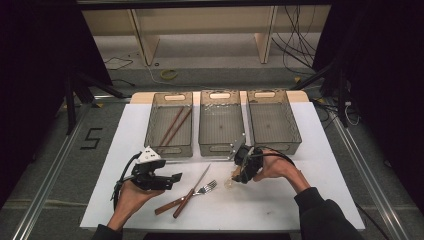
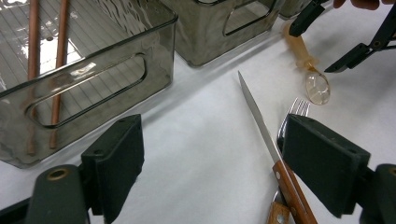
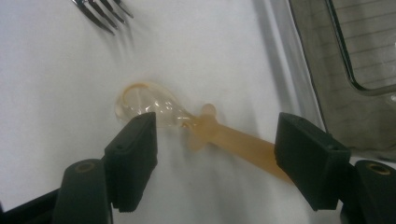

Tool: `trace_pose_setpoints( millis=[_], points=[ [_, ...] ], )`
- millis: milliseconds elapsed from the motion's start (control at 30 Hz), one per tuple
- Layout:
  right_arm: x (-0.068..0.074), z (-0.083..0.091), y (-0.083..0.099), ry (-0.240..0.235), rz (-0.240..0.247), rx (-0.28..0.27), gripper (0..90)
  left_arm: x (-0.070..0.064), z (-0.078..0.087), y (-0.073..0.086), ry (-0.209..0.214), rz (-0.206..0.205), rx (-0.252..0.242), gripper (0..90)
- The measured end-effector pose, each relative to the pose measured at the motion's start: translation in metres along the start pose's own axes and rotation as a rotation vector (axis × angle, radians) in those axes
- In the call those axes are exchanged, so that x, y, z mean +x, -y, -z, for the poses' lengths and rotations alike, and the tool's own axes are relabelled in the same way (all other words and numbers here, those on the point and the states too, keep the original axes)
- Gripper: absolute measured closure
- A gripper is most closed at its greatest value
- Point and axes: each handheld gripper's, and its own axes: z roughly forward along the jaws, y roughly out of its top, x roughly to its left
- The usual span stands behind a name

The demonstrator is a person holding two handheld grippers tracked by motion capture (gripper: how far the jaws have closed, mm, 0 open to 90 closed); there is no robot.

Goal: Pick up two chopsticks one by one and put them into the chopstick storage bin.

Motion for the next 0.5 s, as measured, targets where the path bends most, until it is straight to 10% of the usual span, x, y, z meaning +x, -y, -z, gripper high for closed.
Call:
trace_pose_setpoints(
  millis=[500],
  points=[
    [0.0026,-0.001,-0.0055,0.049,0.133,0.05,31.4,0.0001,-0.0032,0.0015,0.008,0.005,0.015,20.5]
  ],
)
